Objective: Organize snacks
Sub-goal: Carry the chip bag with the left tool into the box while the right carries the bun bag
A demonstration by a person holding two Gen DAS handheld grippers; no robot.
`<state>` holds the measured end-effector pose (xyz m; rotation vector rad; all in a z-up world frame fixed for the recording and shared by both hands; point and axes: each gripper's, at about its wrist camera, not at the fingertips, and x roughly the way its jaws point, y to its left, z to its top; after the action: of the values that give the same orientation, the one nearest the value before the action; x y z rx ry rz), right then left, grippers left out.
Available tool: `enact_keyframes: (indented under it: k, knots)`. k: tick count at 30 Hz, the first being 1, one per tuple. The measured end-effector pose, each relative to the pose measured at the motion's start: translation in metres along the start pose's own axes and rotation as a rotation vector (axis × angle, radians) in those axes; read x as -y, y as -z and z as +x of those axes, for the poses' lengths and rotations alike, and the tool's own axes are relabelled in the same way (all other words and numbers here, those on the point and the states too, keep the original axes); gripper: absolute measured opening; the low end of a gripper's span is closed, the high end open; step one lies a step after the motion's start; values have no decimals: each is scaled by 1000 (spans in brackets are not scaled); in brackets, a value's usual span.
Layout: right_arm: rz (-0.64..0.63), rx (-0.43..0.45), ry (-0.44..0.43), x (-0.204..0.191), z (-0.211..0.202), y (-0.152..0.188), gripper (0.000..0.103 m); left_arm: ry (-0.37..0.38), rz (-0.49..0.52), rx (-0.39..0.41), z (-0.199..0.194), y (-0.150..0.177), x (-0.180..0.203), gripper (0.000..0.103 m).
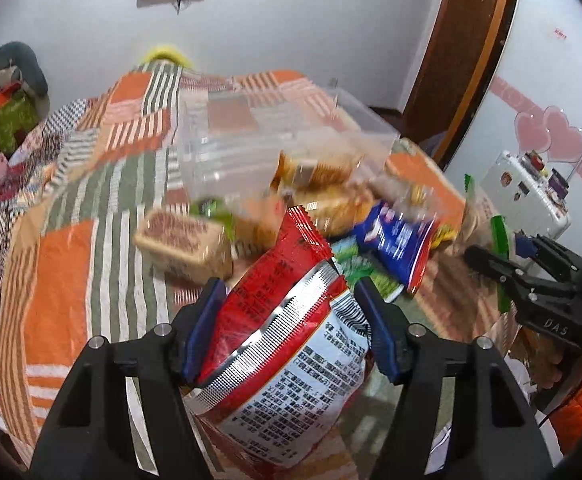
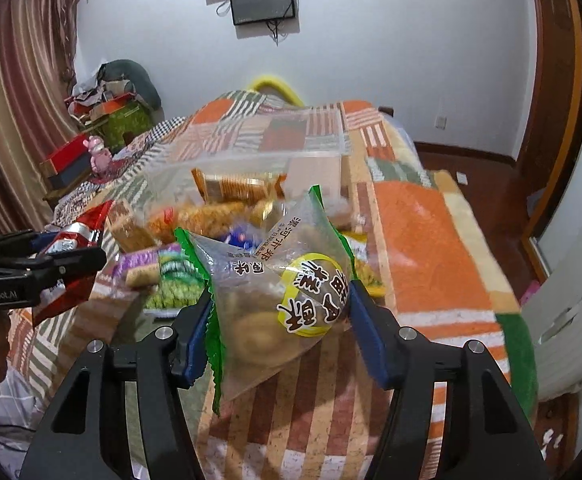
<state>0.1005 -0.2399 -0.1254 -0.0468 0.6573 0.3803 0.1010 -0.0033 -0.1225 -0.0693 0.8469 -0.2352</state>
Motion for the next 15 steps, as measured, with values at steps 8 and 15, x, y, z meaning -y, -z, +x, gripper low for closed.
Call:
enact_keyframes:
  k: [8,15]
  knots:
    - [-24,86,12,-5,-1,-35,58,-9,2,95,-14,-39,-4,66]
    - [-45,127,24,-13,14,-63,58,-30,4,148,-14,-76,-17,66]
